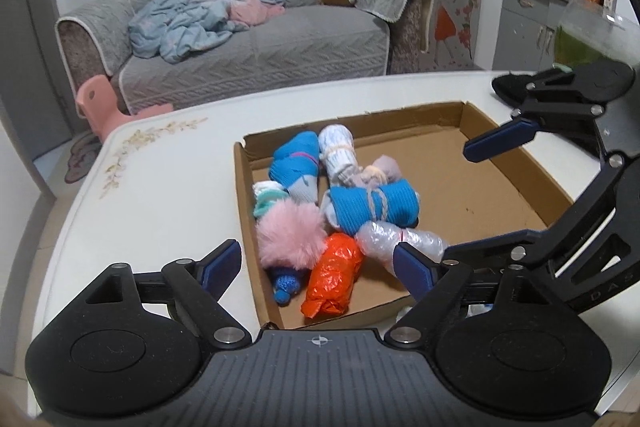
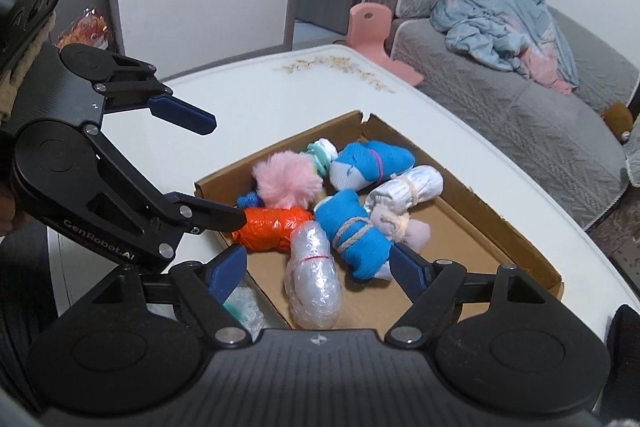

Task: Organize objects
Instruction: 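Grasp the white-pink sock bundle with left tool while right tool grasps grey towel roll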

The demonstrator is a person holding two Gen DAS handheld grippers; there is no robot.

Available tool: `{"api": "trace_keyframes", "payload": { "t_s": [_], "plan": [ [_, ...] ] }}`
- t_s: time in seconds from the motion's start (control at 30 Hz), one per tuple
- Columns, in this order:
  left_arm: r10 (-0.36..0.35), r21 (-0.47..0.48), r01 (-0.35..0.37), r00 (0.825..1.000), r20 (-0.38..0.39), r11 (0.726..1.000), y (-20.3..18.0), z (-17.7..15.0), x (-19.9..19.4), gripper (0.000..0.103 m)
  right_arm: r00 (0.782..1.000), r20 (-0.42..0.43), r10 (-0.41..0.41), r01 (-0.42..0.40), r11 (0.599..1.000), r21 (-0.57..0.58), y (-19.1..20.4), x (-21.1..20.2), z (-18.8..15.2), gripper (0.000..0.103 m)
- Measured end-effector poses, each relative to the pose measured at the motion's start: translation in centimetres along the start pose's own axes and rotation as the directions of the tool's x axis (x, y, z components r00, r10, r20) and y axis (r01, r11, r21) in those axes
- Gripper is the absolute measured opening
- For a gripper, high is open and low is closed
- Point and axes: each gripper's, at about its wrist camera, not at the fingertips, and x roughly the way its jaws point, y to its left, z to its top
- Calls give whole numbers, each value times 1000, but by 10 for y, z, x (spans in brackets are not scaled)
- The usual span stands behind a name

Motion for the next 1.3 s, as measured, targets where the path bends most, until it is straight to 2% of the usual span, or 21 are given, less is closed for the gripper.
{"api": "trace_keyframes", "payload": {
  "t_s": [0.23,0.5,0.7,0.87,1.03,1.13,1.3],
  "plan": [
    [8,-28,-7,999,33,1000,5,-5,-15,87,999,41,-15,13,999,35,-3,-14,-7,82],
    [14,-59,-10,998,66,998,3,-50,-43,90,993,110,-41,30,995,98,0,-50,-50,85],
    [-44,-107,52,996,80,993,-11,-104,-67,91,985,164,-62,32,984,178,11,-77,-96,85],
    [-128,-54,135,985,117,989,-38,-142,-83,93,977,208,-44,-2,976,217,36,-88,-137,89],
    [-251,5,252,962,108,968,-56,-158,-78,93,975,222,3,-59,968,245,53,-83,-161,92],
    [-270,53,267,959,83,962,-68,-162,-66,93,974,220,43,-96,968,232,63,-74,-163,92],
    [-262,68,258,964,53,964,-71,-166,-45,93,980,197,30,-74,972,222,71,-57,-163,95]
  ]
}}
